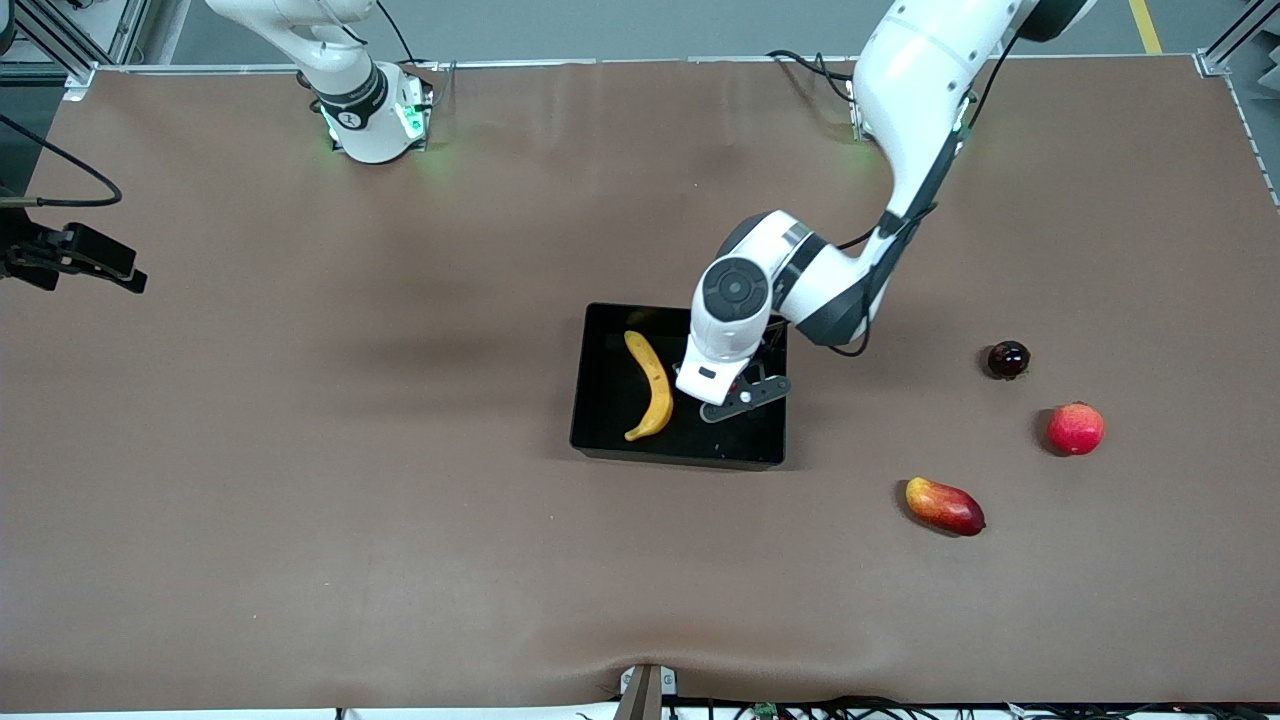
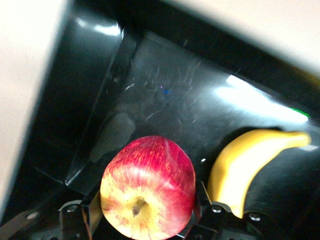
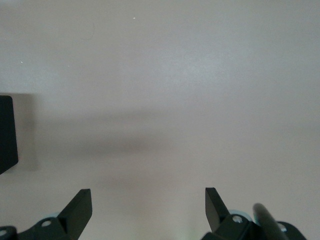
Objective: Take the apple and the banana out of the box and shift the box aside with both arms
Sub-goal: 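Close the left gripper on the small apple and lift it, then carry the apple beside the dark plum and open the left gripper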
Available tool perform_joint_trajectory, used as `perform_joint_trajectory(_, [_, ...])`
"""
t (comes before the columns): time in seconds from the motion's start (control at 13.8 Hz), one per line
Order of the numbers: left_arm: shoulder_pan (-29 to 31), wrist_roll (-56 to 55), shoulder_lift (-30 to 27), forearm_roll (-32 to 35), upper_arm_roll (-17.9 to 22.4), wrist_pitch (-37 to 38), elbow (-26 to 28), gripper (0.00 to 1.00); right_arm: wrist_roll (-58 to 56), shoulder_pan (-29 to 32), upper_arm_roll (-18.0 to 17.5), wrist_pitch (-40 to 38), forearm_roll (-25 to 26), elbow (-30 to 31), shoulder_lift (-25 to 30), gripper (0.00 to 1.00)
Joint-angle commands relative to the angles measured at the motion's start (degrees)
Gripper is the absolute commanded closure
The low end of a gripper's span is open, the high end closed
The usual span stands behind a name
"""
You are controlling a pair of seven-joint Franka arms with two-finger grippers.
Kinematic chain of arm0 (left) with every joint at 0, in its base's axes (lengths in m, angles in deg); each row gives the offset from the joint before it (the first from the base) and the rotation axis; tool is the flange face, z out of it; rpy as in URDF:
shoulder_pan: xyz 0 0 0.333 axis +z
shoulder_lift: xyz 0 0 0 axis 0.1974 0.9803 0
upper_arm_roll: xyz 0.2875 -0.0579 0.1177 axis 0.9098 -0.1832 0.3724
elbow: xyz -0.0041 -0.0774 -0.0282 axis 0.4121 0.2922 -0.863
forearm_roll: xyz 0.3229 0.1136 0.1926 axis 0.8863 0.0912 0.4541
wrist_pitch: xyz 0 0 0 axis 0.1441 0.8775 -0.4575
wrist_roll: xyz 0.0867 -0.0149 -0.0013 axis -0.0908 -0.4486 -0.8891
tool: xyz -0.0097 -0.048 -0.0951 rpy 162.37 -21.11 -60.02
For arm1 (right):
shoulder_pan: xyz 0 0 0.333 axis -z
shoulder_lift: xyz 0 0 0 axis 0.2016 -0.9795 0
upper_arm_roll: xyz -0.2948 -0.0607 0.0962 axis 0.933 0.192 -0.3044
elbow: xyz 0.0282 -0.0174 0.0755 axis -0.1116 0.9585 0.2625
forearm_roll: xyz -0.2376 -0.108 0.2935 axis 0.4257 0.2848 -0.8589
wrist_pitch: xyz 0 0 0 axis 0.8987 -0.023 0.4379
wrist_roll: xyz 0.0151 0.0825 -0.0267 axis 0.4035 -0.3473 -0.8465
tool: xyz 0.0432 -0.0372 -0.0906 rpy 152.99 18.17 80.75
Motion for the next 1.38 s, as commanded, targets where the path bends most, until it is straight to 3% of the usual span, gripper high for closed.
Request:
perform_joint_trajectory(0.0, [3.64,4.79,-7.27,0.98,0.19,3.17,1.57,1.00,-0.43,-0.12,-0.29,-0.78,0.39,-1.06,-0.55,0.00])
perform_joint_trajectory(0.22, [11.37,17.34,-11.50,0.98,0.01,9.93,1.66,1.00,-0.43,-0.03,-0.29,-0.78,0.39,-1.06,-0.55,0.00])
perform_joint_trajectory(0.51, [20.35,26.61,-11.78,0.98,-0.34,11.00,5.25,1.00,-0.43,0.06,-0.29,-0.78,0.39,-1.06,-0.55,0.00])
perform_joint_trajectory(0.72, [25.08,27.58,-10.63,7.01,-0.25,8.21,10.78,1.00,-0.43,0.06,-0.29,-0.78,0.39,-1.06,-0.55,0.00])
perform_joint_trajectory(1.01, [30.63,27.58,-9.23,10.12,-0.34,-4.35,20.71,1.00,-0.43,0.14,-0.29,-0.86,0.39,-0.97,-0.64,0.00])
perform_joint_trajectory(1.3, [31.43,28.28,-8.17,10.12,-0.25,-6.05,22.92,1.00,-0.34,0.14,-0.29,-0.78,0.39,-0.97,-0.55,0.00])
